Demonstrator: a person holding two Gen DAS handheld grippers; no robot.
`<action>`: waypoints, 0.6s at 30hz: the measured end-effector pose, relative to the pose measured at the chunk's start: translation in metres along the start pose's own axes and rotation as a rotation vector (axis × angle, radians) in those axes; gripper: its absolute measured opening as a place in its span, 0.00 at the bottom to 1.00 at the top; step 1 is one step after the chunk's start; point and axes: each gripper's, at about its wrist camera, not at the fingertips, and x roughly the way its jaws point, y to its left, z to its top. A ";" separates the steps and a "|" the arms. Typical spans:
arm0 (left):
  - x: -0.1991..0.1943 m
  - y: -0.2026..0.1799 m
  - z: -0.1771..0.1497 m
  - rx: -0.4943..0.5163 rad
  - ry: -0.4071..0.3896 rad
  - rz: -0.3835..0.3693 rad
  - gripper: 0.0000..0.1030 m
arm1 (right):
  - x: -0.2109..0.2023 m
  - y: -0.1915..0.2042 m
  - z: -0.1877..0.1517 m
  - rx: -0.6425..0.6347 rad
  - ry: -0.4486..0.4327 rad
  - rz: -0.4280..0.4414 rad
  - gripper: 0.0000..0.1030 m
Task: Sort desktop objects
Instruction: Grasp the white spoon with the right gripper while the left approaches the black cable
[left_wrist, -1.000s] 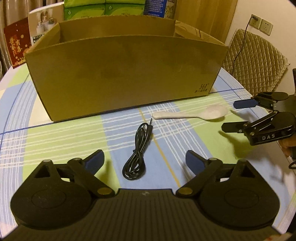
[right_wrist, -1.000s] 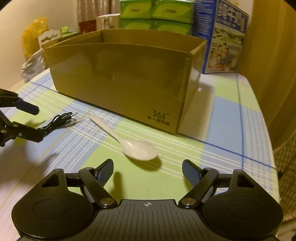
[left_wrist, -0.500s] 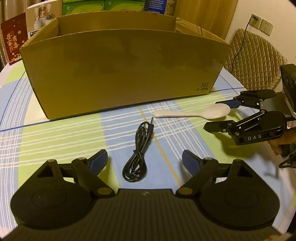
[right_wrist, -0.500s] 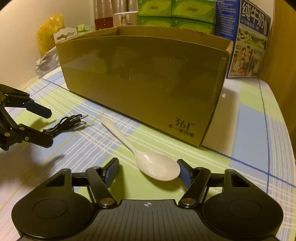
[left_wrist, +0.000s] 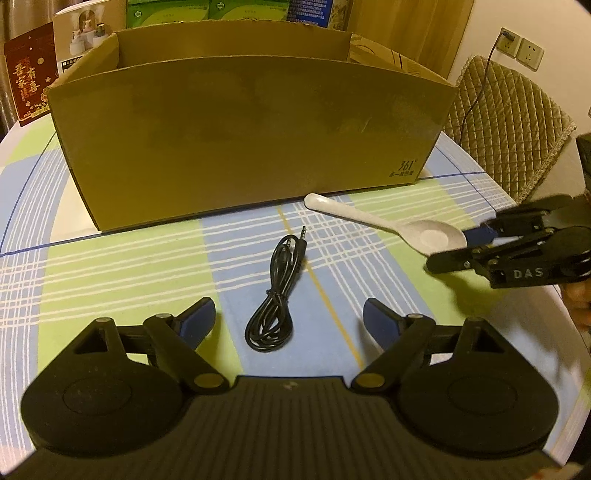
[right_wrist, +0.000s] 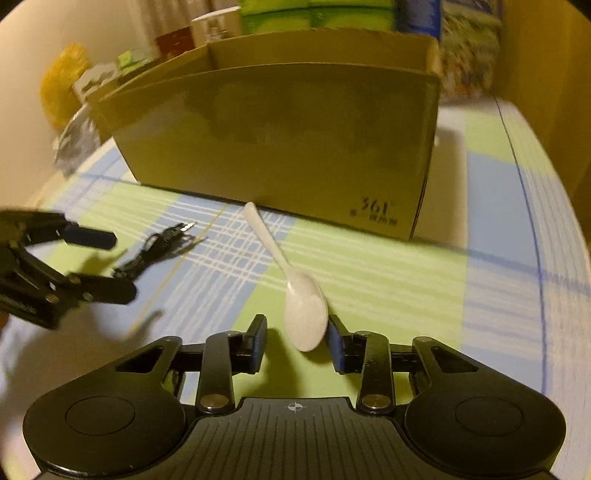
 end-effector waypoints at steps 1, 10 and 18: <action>0.000 0.001 -0.001 -0.003 0.000 0.001 0.82 | -0.001 0.002 -0.001 0.018 0.005 0.012 0.32; -0.001 0.003 0.000 -0.007 -0.006 0.003 0.82 | -0.009 0.047 -0.021 -0.074 -0.018 -0.027 0.39; 0.000 0.002 -0.003 0.009 -0.009 -0.009 0.81 | 0.003 0.055 -0.033 -0.244 -0.115 -0.121 0.50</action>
